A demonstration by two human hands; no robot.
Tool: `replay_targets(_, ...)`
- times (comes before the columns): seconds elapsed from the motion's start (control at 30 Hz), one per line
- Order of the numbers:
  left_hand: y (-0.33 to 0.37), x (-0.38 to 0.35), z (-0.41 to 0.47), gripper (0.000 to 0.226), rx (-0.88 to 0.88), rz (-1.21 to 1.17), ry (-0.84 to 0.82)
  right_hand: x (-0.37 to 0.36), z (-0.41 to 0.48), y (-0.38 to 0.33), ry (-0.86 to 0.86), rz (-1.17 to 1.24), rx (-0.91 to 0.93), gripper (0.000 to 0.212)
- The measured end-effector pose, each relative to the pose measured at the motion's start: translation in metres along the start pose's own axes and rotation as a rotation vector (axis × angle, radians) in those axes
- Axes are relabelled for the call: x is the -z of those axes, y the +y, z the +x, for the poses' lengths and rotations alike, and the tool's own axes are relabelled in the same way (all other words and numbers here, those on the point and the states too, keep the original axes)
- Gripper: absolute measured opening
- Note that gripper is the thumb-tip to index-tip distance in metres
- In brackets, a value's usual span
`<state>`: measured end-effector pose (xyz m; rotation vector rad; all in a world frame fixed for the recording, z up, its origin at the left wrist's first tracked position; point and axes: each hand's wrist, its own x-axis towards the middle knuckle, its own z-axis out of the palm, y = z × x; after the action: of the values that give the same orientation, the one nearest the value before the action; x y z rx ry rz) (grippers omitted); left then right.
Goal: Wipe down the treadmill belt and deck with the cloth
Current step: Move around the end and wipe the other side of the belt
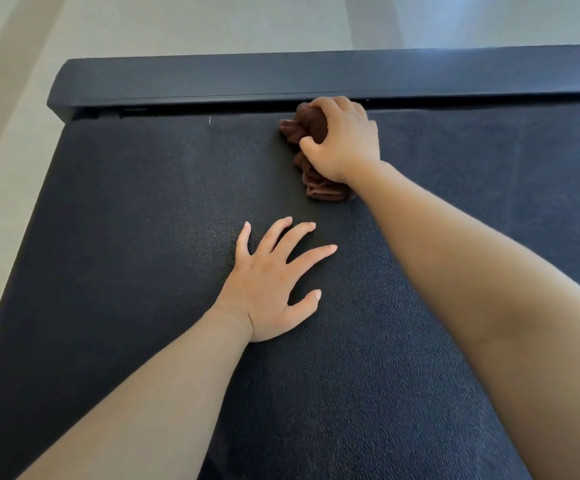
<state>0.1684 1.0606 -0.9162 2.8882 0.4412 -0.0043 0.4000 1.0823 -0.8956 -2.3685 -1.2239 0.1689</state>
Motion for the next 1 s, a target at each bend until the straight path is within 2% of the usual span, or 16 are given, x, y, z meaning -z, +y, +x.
replay_targets(0.13,0.000,0.000,0.001,0.058,-0.004,-0.007,0.003,0.004,0.013,0.001,-0.048,-0.011,0.050,0.056)
replay_targets(0.33,0.000,-0.001,0.000,0.058,-0.003,-0.009,0.006,0.012,-0.008,0.009,-0.013,0.040,-0.018,0.056)
replay_targets(0.6,-0.001,-0.001,0.001,0.058,-0.017,-0.001,-0.005,0.033,-0.103,0.025,0.053,0.045,-0.075,0.056)
replay_targets(0.87,0.000,-0.005,-0.001,0.055,-0.047,-0.027,0.053,0.051,-0.210,0.022,0.090,0.013,-0.197,0.054)
replay_targets(1.0,-0.002,-0.005,-0.003,0.053,-0.048,-0.027,0.070,0.048,-0.231,0.021,0.144,0.016,-0.239,0.055)
